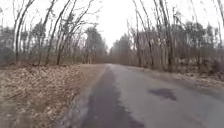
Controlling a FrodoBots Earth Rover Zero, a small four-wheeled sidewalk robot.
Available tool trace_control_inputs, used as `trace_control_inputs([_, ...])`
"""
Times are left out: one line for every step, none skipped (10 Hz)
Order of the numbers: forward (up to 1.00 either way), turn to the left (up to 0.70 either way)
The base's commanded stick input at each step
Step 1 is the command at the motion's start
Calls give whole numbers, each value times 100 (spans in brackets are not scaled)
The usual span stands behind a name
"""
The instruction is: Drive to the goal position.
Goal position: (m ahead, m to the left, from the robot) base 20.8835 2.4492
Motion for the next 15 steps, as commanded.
trace_control_inputs([100,0])
trace_control_inputs([100,0])
trace_control_inputs([100,0])
trace_control_inputs([100,0])
trace_control_inputs([100,0])
trace_control_inputs([100,0])
trace_control_inputs([100,0])
trace_control_inputs([100,0])
trace_control_inputs([100,0])
trace_control_inputs([100,0])
trace_control_inputs([100,0])
trace_control_inputs([100,0])
trace_control_inputs([100,0])
trace_control_inputs([100,0])
trace_control_inputs([100,0])
